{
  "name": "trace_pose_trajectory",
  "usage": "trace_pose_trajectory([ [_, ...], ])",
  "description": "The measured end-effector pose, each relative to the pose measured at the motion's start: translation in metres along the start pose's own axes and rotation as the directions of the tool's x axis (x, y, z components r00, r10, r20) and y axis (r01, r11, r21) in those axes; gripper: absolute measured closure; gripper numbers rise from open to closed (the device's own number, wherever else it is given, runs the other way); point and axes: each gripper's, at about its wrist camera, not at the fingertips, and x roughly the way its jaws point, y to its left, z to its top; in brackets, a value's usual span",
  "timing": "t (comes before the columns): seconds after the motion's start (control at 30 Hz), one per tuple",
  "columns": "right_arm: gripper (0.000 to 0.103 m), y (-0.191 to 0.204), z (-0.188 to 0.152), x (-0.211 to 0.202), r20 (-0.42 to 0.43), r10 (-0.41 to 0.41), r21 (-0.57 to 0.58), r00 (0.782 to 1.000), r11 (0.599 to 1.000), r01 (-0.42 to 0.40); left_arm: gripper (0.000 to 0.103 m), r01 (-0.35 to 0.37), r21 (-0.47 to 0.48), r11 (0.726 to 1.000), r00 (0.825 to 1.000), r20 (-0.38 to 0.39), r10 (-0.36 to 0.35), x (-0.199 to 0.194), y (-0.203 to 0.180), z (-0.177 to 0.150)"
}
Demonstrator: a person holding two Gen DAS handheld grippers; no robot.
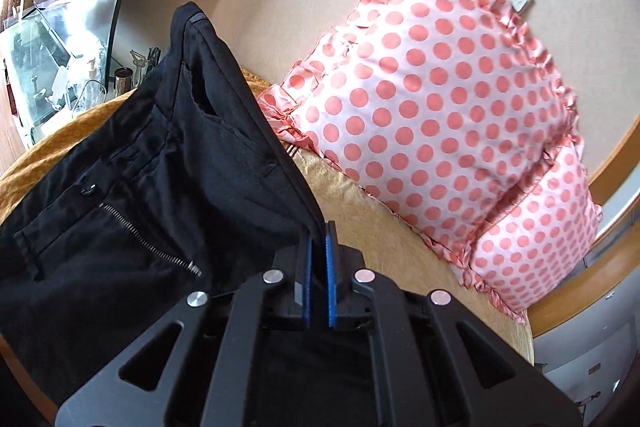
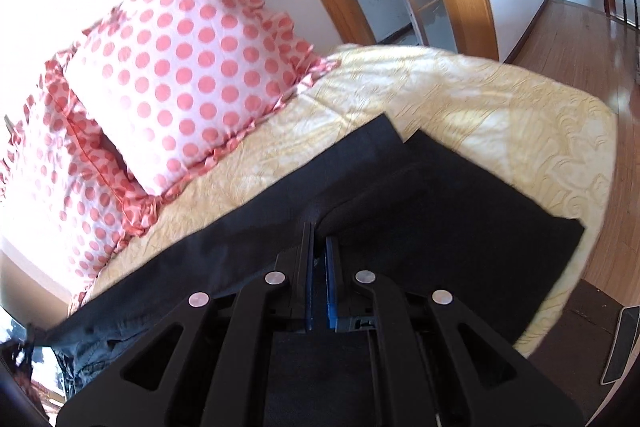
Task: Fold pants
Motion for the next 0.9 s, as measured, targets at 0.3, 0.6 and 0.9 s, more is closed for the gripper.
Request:
trace_pose_trajectory([
  [0.3, 0.097, -0.028, -0.015, -0.005, -0.078, -0.021, 0.043, 0.997, 0.999, 0.025, 0.095, -0.06, -0.081, 0.995, 0.998, -0.009, 0.059, -0.05, 0.076, -0.102],
  [0.6, 0.047, -0.011, -0.037, -0.009, -0.192, 0.21, 0.092, 0.959, 0.976, -0.195, 0.049, -0.078, -0.039, 0.996, 0.997, 0.013, 0.079, -0.046, 0.087, -0.121],
  [0.9, 0.062, 0.013, -0.068, 0.029, -0.363, 0.352, 0.218, 0.862, 0.932, -0.289, 0.03, -0.129, 0.063, 0.99, 0.989, 0.084, 0.123, -0.057, 0.07, -0.123],
])
